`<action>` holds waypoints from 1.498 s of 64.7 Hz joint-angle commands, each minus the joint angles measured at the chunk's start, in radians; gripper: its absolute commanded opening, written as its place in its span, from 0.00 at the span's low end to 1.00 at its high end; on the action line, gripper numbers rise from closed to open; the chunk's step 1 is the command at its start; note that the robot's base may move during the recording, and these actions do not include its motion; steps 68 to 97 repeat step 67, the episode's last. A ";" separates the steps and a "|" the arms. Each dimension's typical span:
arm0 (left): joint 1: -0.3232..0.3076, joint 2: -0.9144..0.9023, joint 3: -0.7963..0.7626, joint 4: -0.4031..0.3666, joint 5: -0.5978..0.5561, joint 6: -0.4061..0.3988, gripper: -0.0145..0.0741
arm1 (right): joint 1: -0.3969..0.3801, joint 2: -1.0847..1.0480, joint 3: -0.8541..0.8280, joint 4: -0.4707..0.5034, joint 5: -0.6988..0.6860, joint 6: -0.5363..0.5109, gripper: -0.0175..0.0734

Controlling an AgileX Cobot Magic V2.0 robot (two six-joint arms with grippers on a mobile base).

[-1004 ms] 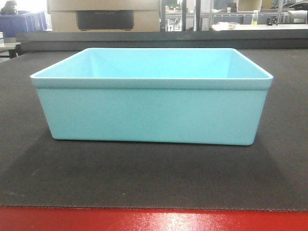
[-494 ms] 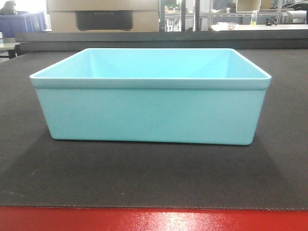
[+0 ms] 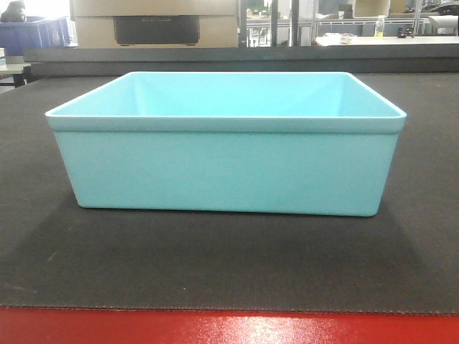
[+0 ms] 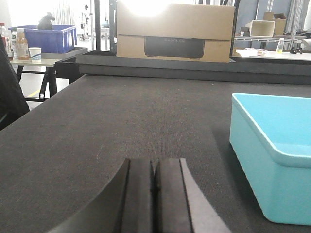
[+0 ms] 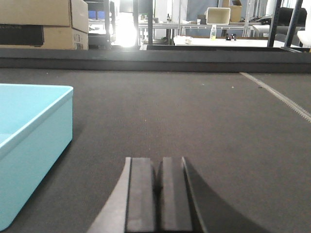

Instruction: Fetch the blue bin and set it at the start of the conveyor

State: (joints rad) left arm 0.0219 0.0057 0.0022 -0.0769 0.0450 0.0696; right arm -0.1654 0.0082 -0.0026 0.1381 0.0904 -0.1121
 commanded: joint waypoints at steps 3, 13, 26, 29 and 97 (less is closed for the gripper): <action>0.003 -0.006 -0.002 -0.007 -0.018 0.004 0.04 | -0.004 -0.008 0.003 0.008 -0.017 -0.010 0.01; 0.003 -0.006 -0.002 -0.007 -0.018 0.004 0.04 | -0.004 -0.008 0.003 0.008 -0.049 -0.010 0.01; 0.003 -0.006 -0.002 -0.007 -0.018 0.004 0.04 | -0.004 -0.008 0.003 0.008 -0.054 -0.010 0.01; 0.003 -0.006 -0.002 -0.007 -0.018 0.004 0.04 | -0.004 -0.008 0.003 0.008 -0.054 -0.010 0.01; 0.003 -0.006 -0.002 -0.007 -0.018 0.004 0.04 | -0.004 -0.008 0.003 0.008 -0.054 -0.010 0.01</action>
